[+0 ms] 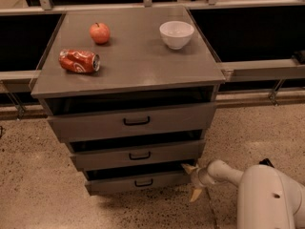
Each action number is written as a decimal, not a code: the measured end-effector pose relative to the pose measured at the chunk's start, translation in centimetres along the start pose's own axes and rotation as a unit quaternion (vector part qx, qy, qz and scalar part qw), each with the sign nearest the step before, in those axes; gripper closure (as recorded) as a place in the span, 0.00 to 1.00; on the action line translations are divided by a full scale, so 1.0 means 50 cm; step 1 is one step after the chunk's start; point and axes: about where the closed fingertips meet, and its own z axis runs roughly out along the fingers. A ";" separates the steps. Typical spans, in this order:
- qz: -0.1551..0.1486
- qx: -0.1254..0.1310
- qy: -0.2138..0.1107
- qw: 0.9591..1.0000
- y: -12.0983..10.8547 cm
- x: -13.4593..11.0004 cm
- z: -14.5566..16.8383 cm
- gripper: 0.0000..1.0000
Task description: Open bottom drawer
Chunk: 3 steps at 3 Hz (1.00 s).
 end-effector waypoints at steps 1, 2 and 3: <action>-0.006 0.000 0.008 1.000 -0.023 0.021 0.032 0.18; -0.009 -0.007 -0.001 1.000 -0.028 0.015 0.041 0.40; -0.004 -0.020 -0.009 1.000 -0.013 0.010 0.044 0.42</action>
Offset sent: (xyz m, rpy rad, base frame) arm 0.0253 0.0067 -0.0138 0.0024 0.0134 0.0418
